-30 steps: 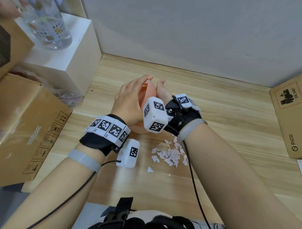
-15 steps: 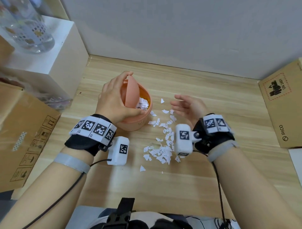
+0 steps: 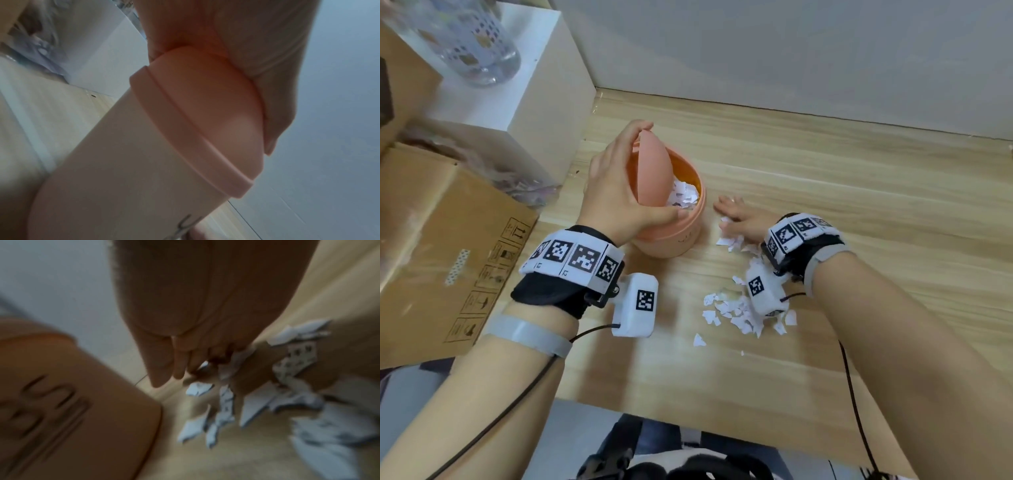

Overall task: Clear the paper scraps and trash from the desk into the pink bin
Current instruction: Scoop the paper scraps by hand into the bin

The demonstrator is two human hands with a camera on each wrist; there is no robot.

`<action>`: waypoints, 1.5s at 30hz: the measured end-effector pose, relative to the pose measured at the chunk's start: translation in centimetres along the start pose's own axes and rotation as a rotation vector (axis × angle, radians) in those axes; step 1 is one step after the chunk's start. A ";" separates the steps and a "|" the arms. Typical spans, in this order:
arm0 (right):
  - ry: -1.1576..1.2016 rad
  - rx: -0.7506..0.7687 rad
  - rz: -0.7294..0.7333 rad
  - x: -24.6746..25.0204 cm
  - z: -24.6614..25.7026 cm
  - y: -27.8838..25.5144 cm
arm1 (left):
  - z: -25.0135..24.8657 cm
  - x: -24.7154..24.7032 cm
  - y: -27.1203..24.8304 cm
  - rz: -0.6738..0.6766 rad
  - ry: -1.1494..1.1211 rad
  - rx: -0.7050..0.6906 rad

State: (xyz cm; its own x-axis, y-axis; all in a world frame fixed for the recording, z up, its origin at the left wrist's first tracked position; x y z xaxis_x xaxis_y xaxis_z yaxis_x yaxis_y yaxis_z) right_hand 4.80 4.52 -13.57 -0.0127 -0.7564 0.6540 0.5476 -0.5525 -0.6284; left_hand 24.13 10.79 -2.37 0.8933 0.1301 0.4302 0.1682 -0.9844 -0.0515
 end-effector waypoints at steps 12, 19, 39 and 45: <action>-0.177 0.218 0.020 -7.3 2.3 -6.9 | -0.1 -0.9 -1.2 -0.062 -0.011 -0.013; -0.238 0.168 -0.182 -8.9 3.1 -7.7 | -0.3 -1.7 -2.2 -0.031 -0.002 -0.001; 0.597 -0.049 -0.519 5.1 9.1 -8.7 | -1.1 -2.4 -2.9 0.035 0.023 0.038; 0.624 -0.123 -0.428 5.5 9.7 -9.7 | -1.2 -2.2 -3.0 0.034 0.013 0.035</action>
State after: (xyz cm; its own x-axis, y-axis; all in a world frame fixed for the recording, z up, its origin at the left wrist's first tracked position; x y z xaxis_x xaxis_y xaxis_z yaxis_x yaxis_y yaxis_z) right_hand 7.55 9.10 0.21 -0.6925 -0.5052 0.5150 0.2920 -0.8491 -0.4403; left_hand 21.12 13.30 -2.06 0.8932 0.0945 0.4396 0.1520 -0.9836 -0.0976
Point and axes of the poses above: each hand's wrist, its own y-axis towards the middle knuckle, its own x-axis out of the back of the hand, z = x × y, the point moved 3 cm from there along y, towards the middle knuckle, and after that the axes turned 14 degrees about -y, right-handed, at the moved point
